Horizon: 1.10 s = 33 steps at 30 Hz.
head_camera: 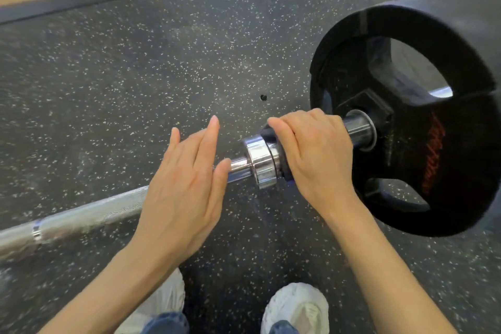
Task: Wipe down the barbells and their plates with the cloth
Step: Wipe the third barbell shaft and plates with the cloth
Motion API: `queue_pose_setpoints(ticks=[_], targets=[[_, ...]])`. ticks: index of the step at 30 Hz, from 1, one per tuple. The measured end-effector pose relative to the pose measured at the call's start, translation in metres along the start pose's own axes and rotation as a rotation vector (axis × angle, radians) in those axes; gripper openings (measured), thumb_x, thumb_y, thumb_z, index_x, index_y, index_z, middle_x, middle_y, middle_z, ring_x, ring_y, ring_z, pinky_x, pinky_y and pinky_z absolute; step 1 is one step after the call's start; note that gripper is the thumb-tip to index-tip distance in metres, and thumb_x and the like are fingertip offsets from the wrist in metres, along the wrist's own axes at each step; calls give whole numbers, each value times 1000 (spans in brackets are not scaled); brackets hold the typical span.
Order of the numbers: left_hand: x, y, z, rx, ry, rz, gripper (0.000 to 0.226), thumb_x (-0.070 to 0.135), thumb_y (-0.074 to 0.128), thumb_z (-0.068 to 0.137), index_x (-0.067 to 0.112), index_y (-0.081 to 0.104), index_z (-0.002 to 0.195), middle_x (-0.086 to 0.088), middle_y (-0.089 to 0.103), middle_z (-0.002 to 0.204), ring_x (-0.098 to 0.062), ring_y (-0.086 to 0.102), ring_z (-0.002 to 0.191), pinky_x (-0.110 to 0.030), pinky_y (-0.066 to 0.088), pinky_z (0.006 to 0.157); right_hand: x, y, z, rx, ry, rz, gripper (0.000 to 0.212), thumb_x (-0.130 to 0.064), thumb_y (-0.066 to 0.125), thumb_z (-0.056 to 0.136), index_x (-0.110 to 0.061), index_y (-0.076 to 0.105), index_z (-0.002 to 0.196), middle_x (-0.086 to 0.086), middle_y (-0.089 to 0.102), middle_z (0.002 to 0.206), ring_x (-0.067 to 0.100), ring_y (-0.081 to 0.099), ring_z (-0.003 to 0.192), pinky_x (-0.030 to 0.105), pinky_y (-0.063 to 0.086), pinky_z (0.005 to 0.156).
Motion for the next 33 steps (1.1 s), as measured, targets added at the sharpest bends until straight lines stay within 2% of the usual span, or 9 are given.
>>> queue_pose_setpoints(ticks=[7, 10, 12, 16, 18, 21, 24, 27, 33], targets=[[-7, 1, -4, 26, -15, 9, 57, 31, 25, 107, -3, 33, 152, -11, 58, 127, -23, 50, 119, -41, 13, 123, -9, -11, -27, 101, 338, 711, 44, -33, 34, 109, -10, 71, 98, -1, 70, 95, 23, 63, 97, 53, 46, 91], [-7, 6, -5, -6, -6, 34, 56, 31, 24, 107, -2, 37, 151, -13, 57, 136, -27, 54, 124, -44, 21, 123, -59, 2, -42, -57, 54, 253, 41, -31, 33, 108, -16, 66, 127, -2, 63, 133, 20, 51, 134, 47, 26, 120], [-7, 10, -4, -20, -8, 74, 56, 32, 25, 107, -2, 40, 149, -13, 58, 136, -27, 56, 124, -45, 26, 121, -61, 16, -31, -101, -45, 71, 39, -30, 35, 107, -16, 68, 122, 2, 65, 131, 22, 52, 132, 43, 20, 123], [-7, 12, -4, -12, 3, 138, 55, 31, 28, 107, -1, 43, 148, -13, 61, 134, -27, 59, 121, -44, 28, 120, -52, 21, -5, -71, 83, 145, 36, -31, 35, 103, -23, 64, 82, -8, 69, 91, 14, 61, 89, 46, 36, 113], [-7, 10, -3, -10, 6, 150, 55, 31, 25, 107, -1, 43, 148, -13, 61, 133, -27, 59, 121, -45, 31, 119, -51, 21, -36, 10, 53, 156, 32, -26, 40, 106, -16, 70, 116, 0, 67, 127, 17, 57, 126, 45, 29, 120], [-4, 9, -4, 3, 6, 172, 55, 30, 24, 107, -1, 44, 148, -13, 63, 129, -27, 60, 119, -45, 35, 116, -55, 12, -88, 64, -56, 164, 40, -24, 37, 110, -14, 41, 149, 5, 38, 157, 24, 28, 151, 44, 17, 125], [-4, 12, -5, -8, 16, 178, 55, 30, 21, 109, -1, 45, 147, -13, 63, 129, -28, 60, 120, -46, 35, 117, -52, 20, -51, 0, -34, 121, 37, -25, 39, 108, -13, 59, 136, 6, 55, 145, 23, 46, 140, 44, 20, 124], [-6, 12, -3, -14, 7, 175, 55, 31, 21, 108, -1, 44, 148, -13, 62, 132, -27, 59, 121, -44, 31, 118, -50, 19, -10, 40, 58, 120, 28, -28, 46, 101, -19, 72, 97, -6, 72, 102, 14, 65, 98, 45, 36, 114], [-4, 3, -5, -3, 20, 154, 55, 29, 24, 107, -2, 40, 149, -15, 57, 138, -30, 53, 131, -45, 25, 121, -45, 13, -77, 96, -71, 243, 38, -18, 46, 106, -10, 49, 144, 7, 43, 154, 26, 35, 148, 44, 18, 125]])
Point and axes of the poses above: each hand's wrist, its own z-axis towards the middle knuckle, its own y-axis out of the palm, x = y × z, the point moved 7 cm from there along z, towards the middle knuckle
